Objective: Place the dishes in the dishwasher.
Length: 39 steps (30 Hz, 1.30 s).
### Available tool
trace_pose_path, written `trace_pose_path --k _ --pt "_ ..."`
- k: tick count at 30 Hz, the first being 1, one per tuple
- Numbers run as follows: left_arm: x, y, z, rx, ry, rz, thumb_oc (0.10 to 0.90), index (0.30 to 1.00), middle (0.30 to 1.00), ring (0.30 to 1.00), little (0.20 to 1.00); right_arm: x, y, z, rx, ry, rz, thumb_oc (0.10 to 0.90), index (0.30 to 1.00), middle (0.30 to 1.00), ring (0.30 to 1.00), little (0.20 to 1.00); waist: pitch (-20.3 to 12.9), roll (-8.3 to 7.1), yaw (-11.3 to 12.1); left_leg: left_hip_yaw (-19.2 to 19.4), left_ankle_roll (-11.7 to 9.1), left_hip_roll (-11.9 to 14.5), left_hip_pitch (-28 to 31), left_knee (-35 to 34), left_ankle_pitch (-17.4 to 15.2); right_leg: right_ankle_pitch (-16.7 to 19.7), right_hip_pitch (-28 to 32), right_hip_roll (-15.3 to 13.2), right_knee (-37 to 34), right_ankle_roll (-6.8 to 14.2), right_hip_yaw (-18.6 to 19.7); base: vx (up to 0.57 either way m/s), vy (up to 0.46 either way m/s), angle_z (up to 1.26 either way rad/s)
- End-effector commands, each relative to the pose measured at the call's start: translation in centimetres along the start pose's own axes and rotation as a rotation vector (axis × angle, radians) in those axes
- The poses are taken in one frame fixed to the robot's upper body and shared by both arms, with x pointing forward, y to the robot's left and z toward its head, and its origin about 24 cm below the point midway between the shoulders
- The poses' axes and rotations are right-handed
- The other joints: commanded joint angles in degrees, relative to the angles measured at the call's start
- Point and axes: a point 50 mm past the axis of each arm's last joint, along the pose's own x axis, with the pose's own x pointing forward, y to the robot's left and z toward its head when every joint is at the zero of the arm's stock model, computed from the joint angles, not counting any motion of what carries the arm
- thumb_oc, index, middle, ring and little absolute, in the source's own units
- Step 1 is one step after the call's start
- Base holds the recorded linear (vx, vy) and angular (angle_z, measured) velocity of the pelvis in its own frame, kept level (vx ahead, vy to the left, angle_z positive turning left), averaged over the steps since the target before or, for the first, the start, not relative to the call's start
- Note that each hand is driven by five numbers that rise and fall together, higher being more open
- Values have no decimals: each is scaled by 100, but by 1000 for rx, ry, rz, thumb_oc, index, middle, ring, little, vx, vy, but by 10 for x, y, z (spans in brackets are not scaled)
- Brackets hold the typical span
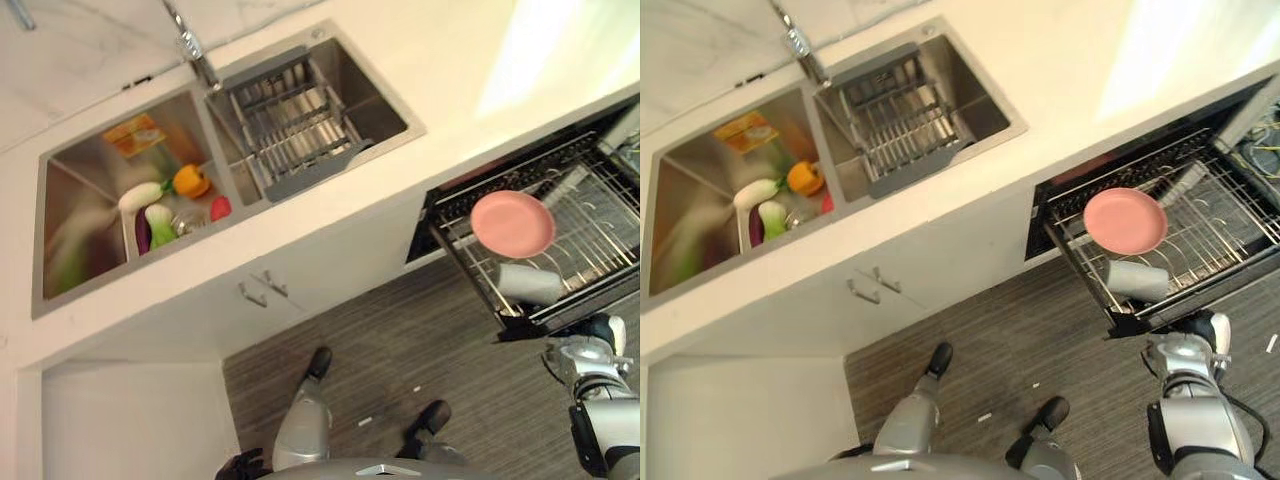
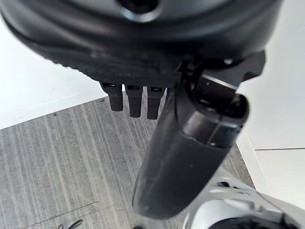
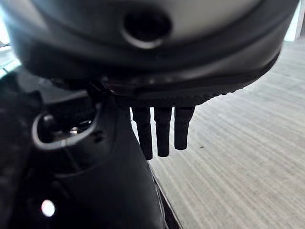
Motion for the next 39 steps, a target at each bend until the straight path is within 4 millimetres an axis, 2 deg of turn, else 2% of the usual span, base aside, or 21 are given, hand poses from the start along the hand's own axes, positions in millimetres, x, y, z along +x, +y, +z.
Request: trace_pose_path --k 1,3,4,6,7,8,12,14,15,16,17,18,20,23,27,32,33,34,35,37,39 --pt "2 10 3 115 15 21 800 900 900 900 900 7 -27 70 -3 -243 -93 400 300 300 300 300 -92 -182 122 548 204 -128 64 -85 -331 -846 -8 -430 294 298 594 92 -63 26" --pt "1 8 6 95 -8 17 800 900 900 900 900 4 -19 89 -70 -313 -76 400 300 300 300 300 -26 -187 235 517 209 -156 -1 -85 -307 -842 -20 -472 329 311 514 2 -16 18" --pt "1 8 6 94 -8 17 800 900 900 900 900 3 -19 89 -71 -313 -76 400 300 300 300 300 -24 -183 224 510 209 -158 -3 -85 -305 -844 -19 -474 331 312 507 12 -13 17" --pt "1 4 20 98 -89 -19 800 900 900 900 900 0 -18 113 -168 -397 -81 400 300 300 300 300 14 -170 370 431 217 -224 -68 -85 -282 -824 7 -525 359 340 354 20 7 14" --pt "0 3 22 99 -106 -28 800 900 900 900 900 -3 -15 124 -189 -437 -76 400 300 300 300 300 38 -166 394 415 217 -238 -91 -85 -274 -817 3 -541 371 352 314 9 14 7" --pt "0 3 22 97 -106 -28 800 900 900 900 900 -3 -14 124 -191 -438 -76 400 300 300 300 300 40 -164 382 412 217 -240 -93 -85 -272 -817 3 -543 373 353 311 5 8 5" --pt "-2 5 32 97 -155 -41 800 900 900 900 900 -17 -4 164 -248 -585 -60 400 300 300 300 300 118 -216 518 388 216 -279 -202 -85 -220 -795 -35 -596 419 390 197 11 1 6" --pt "-1 8 34 97 -162 -33 800 900 900 900 900 -23 -7 184 -236 -638 -73 400 300 300 300 300 171 -220 572 409 193 -302 -312 -85 -162 -791 -48 -632 437 411 84 -14 1 20" --pt "-2 9 41 101 -185 -34 800 900 900 900 900 -31 -9 205 -233 -699 -89 400 300 300 300 300 222 -225 634 497 160 -321 -429 -85 -101 -775 -90 -657 455 424 -5 -37 7 36" --pt "-2 10 44 104 -198 -32 800 900 900 900 900 -34 -12 215 -227 -726 -104 400 300 300 300 300 251 -226 650 540 148 -329 -503 -85 -69 -774 -112 -670 462 427 -54 -30 4 35" --pt "-2 10 45 103 -199 -32 800 900 900 900 900 -35 -12 216 -226 -728 -104 400 300 300 300 300 253 -224 642 536 148 -332 -512 -85 -65 -774 -119 -672 464 427 -58 -22 -12 40" --pt "-3 11 52 112 -230 -36 800 900 900 900 900 -38 -19 228 -211 -754 -125 400 300 300 300 300 290 -233 694 577 145 -359 -619 -85 -29 -753 -181 -676 493 439 -105 -17 -12 48" --pt "-2 11 54 120 -230 -40 800 900 900 900 900 -43 -21 239 -179 -776 -139 400 300 300 300 300 317 -250 752 605 149 -384 -677 -85 0 -753 -205 -683 507 445 -165 -17 -18 38" --pt "-2 14 52 118 -215 -24 800 900 900 900 900 -46 -14 241 -157 -776 -125 400 300 300 300 300 298 -283 768 592 165 -417 -725 -85 -5 -763 -225 -677 502 436 -185 19 -19 13" --pt "-1 20 46 135 -190 -3 800 900 900 900 900 -42 0 226 -203 -746 -91 400 300 300 300 300 210 -362 854 509 170 -451 -701 -85 -35 -794 -176 -670 512 419 -234 53 -32 13" --pt "-2 21 48 111 -207 6 800 900 900 900 900 -38 9 211 -205 -717 -67 414 321 321 321 321 190 -394 836 496 159 -434 -663 -85 -52 -816 -146 -637 527 415 -247 12 -12 9" --pt "-2 22 50 104 -213 12 800 900 900 900 900 -37 10 205 -200 -702 -62 474 411 411 411 411 189 -404 832 498 154 -422 -647 -85 -56 -821 -142 -632 528 416 -244 0 0 0" --pt "-2 25 52 95 -216 24 800 900 900 900 900 -35 13 199 -201 -687 -51 800 900 900 900 900 187 -426 825 505 145 -405 -629 -85 -60 -833 -140 -619 535 410 -226 0 0 0" --pt "-1 26 58 62 -229 36 800 900 900 900 900 -33 26 180 -201 -649 -7 800 900 900 900 900 178 -460 753 537 131 -354 -571 -85 -75 -852 -124 -597 548 407 -185 0 0 0" --pt "0 24 59 42 -228 30 800 900 900 900 900 -32 41 155 -202 -604 47 800 900 900 900 900 141 -508 678 598 118 -288 -495 -85 -91 -874 -76 -570 550 399 -148 22 -19 6" --pt "0 24 61 23 -235 31 800 900 900 900 900 -31 55 119 -215 -531 106 800 900 900 900 900 76 -556 603 657 107 -214 -399 -85 -114 -916 8 -545 563 385 -128 38 -19 8"
